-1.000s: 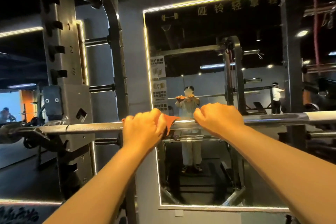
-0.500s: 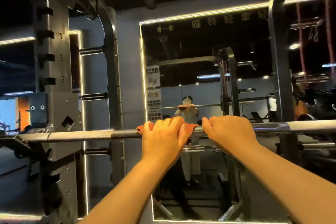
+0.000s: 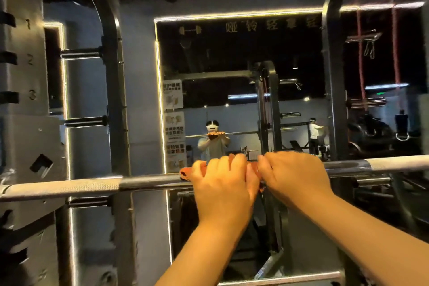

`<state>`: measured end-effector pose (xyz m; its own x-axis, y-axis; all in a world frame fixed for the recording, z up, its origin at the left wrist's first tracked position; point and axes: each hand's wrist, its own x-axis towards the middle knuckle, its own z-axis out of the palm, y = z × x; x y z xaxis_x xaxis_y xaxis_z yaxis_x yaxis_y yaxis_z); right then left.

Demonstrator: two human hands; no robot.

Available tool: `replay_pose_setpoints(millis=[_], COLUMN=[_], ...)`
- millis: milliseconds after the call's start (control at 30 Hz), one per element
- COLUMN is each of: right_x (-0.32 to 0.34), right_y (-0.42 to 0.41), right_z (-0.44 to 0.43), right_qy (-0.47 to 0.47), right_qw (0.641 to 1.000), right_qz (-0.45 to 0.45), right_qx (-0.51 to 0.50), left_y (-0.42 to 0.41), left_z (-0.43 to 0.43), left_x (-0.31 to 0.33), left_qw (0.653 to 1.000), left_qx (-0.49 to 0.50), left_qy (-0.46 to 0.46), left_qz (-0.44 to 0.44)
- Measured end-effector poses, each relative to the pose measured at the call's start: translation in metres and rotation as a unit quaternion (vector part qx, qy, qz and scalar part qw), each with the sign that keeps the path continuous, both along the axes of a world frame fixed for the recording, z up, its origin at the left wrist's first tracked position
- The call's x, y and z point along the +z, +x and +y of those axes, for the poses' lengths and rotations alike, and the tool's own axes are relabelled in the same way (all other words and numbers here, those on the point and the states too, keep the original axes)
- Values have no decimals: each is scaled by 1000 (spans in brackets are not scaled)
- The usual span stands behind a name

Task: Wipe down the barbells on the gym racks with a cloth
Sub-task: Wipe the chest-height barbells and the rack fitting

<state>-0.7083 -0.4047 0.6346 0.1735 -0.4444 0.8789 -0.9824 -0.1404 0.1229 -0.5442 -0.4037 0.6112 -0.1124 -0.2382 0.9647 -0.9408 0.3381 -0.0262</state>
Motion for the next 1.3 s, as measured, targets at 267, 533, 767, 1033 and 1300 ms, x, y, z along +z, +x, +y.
replay_pose_setpoints(millis=[267,533,767,1033,1300], right_x=[1,5,25,25,23], right_y=[4,-5,-89,-155,-169], right_z=[0,6,28,34,34], right_qy=[-15,32,166,164,155], right_qw=[1000,999,972,959,955], right_qz=[-13,35,163,218,248], right_qx=[-7,27,30,-81,-45], left_y=[21,-34,1,-33,-147], left_z=[0,8,12,9,23], left_x=[-6,-29,-2,5,-6], left_qw=[998,994,993,977,997], left_qx=[-47,-12,48,35,-2], left_qy=[-13,33,71,75,75], left_qz=[-27,105,84,198,-25])
